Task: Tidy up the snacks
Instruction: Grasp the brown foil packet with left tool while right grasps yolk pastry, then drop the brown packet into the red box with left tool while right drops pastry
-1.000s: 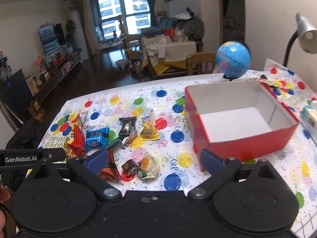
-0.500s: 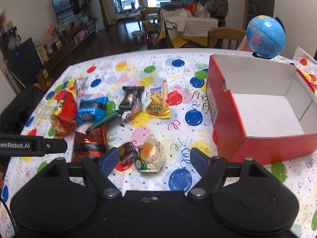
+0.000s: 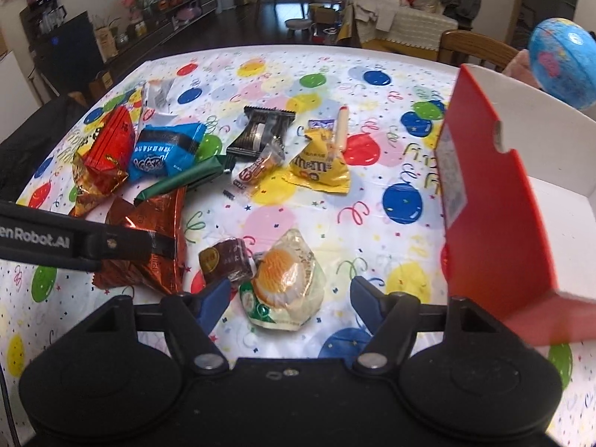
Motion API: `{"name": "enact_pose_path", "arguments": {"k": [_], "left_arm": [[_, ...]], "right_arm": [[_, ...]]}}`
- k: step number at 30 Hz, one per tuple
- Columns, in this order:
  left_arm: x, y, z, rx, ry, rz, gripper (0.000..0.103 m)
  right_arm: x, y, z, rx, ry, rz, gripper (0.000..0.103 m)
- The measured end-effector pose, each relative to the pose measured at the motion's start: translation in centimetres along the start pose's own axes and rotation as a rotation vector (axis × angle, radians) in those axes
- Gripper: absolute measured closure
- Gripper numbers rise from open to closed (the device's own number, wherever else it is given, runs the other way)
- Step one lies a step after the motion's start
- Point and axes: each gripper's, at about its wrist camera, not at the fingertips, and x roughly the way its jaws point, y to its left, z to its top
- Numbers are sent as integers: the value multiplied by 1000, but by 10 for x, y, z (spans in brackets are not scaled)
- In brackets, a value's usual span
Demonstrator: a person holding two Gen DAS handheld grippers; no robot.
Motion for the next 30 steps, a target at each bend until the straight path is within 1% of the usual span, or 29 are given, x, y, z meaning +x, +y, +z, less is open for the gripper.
{"name": "enact_pose_path", "arguments": {"k": [5,8,11,12,13,14,16,20,23,30], "left_arm": [[13,-1,5,7,29,-4,17],[17,0,5,-1,44,-10,17],[20,1,6,-7,52,-7,17],[20,1,5,-6,51,-4,17],[20,1,5,-5,51,-5,20],[20,0,5,-3,52,-8,24],[18,-1,5,0,46,-5,28],[14,-2,4,-2,31,-7,40],[10,-1,1,0,22,4,43],[-13,3,-6,-19,5,-15,43]], "right_arm": [[12,1,4,-17,21,2,33],[15,0,3,-14,29,10,35],[17,0,2,-13,36,22,44],[18,0,1,-12,37,27,49],[17,0,1,-10,37,33,53],[17,1,1,-10,38,37,54],[16,3,0,-12,37,32,54],[13,3,-3,-2,34,16,56],[8,1,-5,17,31,9,56],[-21,0,-8,49,-5,2,57]]}}
